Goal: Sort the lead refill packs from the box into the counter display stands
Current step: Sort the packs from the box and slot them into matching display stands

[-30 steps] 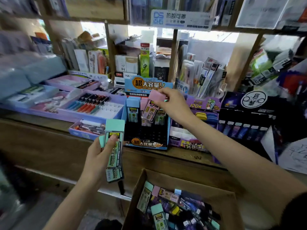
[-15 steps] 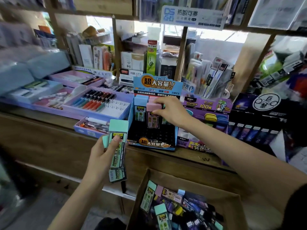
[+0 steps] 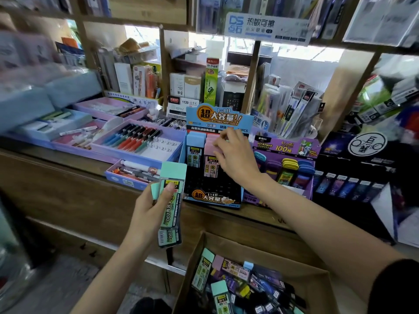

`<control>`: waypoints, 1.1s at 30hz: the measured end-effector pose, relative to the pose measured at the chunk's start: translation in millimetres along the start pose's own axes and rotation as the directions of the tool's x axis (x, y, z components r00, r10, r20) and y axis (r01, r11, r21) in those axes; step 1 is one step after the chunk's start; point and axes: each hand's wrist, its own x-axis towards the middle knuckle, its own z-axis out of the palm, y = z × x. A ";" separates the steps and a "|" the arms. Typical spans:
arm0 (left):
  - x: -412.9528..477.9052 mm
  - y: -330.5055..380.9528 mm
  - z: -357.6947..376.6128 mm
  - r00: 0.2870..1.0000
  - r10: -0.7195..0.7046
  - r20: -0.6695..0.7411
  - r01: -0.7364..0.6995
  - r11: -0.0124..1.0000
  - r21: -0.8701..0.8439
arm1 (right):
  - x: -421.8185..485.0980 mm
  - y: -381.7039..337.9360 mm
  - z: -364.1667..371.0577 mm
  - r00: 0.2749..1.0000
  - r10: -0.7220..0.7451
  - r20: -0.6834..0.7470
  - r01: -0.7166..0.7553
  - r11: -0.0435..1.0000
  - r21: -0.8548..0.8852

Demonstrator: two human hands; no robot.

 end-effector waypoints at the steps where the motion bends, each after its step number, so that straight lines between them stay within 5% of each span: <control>1: -0.4 1.6 2.5 1.000 0.005 0.008 -0.005 1.000 -0.001 | 0.4 -1.5 -3.1 1.000 0.010 0.008 -0.010 1.000 0.006; 4: -0.7 6.1 11.0 0.999 0.020 0.036 -0.020 1.000 -0.002 | -4.0 -19.2 -21.4 0.985 0.138 0.107 -0.170 0.902 0.396; 6: 0.0 7.4 16.0 0.998 0.028 0.058 -0.029 0.999 0.016 | -9.1 -32.2 -40.1 0.908 0.151 0.391 -0.410 0.514 0.754; 7: 0.2 7.7 18.4 0.997 0.033 0.070 -0.035 0.999 0.028 | -13.3 -35.7 -45.4 0.874 0.105 0.475 -0.478 0.368 0.798; 8: 0.0 8.0 21.2 0.996 0.039 0.083 -0.042 0.999 0.034 | -18.1 -38.5 -49.3 0.860 0.055 0.507 -0.493 0.343 0.800; 11: -1.8 8.2 29.1 0.991 0.035 0.128 -0.037 0.999 0.017 | -27.8 -38.0 -56.7 0.882 0.045 0.470 -0.437 0.453 0.777; 17: 0.0 5.6 30.5 0.991 -0.027 0.134 0.028 1.000 -0.004 | -10.6 18.0 -86.3 0.872 0.333 0.357 -0.464 0.337 0.819; 25: 3.2 -1.9 26.6 0.998 -0.044 0.050 0.046 0.998 -0.032 | 5.4 43.2 -62.8 0.919 0.374 0.127 -0.386 0.781 0.490; 33: 5.7 -6.1 23.0 0.998 -0.046 0.041 0.047 0.999 -0.013 | -1.6 35.9 -39.8 0.956 0.276 0.105 -0.295 0.894 0.337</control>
